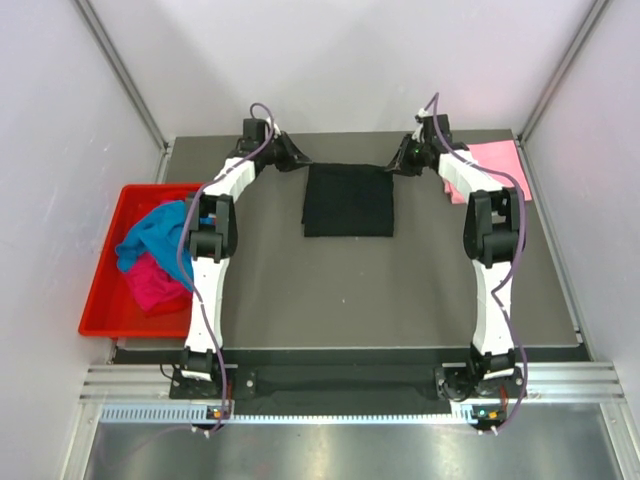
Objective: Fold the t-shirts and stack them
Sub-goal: Fold the tshirt
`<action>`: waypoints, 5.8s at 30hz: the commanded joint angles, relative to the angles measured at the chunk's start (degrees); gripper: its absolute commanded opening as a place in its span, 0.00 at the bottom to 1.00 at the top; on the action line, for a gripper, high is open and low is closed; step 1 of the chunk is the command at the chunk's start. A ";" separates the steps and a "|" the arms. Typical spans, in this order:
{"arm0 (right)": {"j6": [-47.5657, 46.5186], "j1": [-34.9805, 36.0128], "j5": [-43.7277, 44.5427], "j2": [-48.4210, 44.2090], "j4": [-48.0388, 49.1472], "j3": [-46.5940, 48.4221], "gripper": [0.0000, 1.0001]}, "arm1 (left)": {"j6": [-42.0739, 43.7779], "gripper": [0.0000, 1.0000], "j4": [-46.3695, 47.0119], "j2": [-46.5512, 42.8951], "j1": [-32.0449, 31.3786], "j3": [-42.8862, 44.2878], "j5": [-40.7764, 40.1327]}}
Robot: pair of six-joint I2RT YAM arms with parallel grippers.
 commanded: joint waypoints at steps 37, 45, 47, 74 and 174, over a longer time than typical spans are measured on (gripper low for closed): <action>-16.39 1.71 -13.30 -17.79 5.36 -33.66 0.55 | 16.23 0.37 -1.15 -27.54 -2.42 -43.96 -0.02; -16.30 1.71 -14.97 -19.90 7.56 -38.58 0.43 | 15.08 0.39 2.99 -28.95 -4.09 -48.09 2.71; -16.30 1.71 -14.97 -20.08 7.91 -39.19 0.41 | 14.82 0.39 3.34 -29.30 -4.10 -48.62 2.97; -14.89 2.67 -13.92 -34.22 9.14 -59.14 0.04 | 11.84 0.00 0.88 -45.98 -5.50 -69.44 -1.16; -19.55 -6.82 -19.01 -21.05 16.17 -43.68 0.37 | 31.35 0.32 -10.37 -8.56 -6.29 -16.63 10.00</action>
